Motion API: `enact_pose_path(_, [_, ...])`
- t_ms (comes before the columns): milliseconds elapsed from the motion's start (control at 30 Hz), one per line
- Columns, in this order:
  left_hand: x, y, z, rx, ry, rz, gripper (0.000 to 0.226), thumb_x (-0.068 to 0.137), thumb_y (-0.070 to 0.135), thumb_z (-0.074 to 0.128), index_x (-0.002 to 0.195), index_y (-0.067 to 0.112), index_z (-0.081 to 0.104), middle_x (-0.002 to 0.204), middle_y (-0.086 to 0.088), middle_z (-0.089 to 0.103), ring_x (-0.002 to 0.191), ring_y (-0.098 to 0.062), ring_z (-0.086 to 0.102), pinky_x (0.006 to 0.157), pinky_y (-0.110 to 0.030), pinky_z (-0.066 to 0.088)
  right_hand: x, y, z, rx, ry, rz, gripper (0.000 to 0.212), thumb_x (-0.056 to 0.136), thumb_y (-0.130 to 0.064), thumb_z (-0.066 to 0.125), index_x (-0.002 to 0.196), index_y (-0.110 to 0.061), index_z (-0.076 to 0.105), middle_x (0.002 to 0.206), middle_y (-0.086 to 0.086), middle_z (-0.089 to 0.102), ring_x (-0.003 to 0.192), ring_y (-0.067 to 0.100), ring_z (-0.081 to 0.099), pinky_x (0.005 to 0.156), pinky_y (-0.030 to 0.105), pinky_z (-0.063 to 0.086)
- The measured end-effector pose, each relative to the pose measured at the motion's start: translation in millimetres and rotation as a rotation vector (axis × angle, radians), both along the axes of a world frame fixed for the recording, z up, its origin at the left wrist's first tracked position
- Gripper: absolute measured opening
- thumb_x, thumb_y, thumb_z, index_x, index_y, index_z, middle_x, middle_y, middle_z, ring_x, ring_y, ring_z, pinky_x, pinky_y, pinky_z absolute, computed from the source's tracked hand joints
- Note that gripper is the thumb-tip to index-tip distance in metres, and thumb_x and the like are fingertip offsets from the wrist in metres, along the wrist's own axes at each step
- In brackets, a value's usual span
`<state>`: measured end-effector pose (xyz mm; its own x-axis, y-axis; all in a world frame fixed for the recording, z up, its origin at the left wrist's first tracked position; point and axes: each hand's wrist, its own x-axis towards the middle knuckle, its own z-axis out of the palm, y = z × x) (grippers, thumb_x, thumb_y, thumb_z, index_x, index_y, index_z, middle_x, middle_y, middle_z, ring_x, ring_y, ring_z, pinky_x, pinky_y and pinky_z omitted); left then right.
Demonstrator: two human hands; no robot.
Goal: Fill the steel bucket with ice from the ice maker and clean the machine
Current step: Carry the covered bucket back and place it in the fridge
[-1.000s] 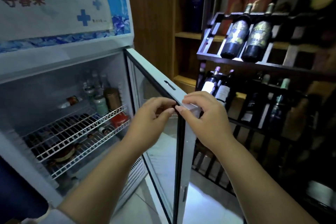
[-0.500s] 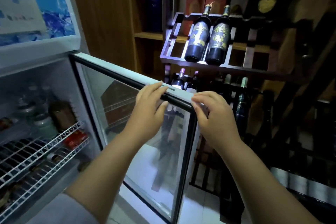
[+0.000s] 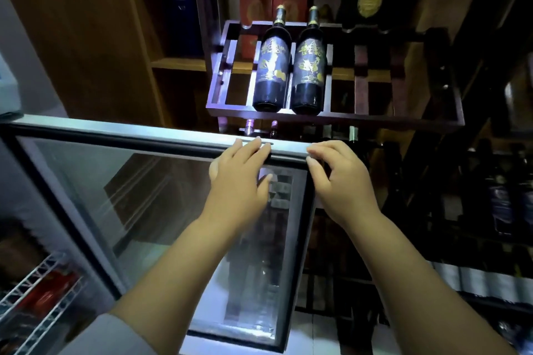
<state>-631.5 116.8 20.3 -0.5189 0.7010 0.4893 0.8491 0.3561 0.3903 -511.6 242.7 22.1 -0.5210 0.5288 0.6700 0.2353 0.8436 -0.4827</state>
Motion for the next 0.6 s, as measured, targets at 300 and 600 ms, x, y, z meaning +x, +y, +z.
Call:
enact_pose_path(300, [-14,21,-5,0.017,0.029,-0.033,0.055,0.091,0.024,0.056,0.143,0.021,0.038,0.152,0.006,0.031,0.143,-0.024,0.017,0.111,-0.043,0.012,-17,22,-6,-0.022,0.015,0.008,0.025,0.089,-0.016,0.062,0.113,-0.008,0.066,0.116,0.001,0.061,0.110,0.005,0.050,0.091,-0.003,0.026])
enact_pose_path(600, [-5,27,-6,0.134,-0.091,-0.020,0.049,0.094,0.019,0.052,0.141,0.019,0.041,0.152,0.009,0.030,0.145,-0.017,0.011,0.114,-0.036,0.009,-12,32,2,-0.033,-0.014,0.111,0.028,0.088,-0.019,0.065,0.114,-0.011,0.065,0.109,-0.007,0.059,0.102,0.000,0.048,0.089,-0.003,0.029])
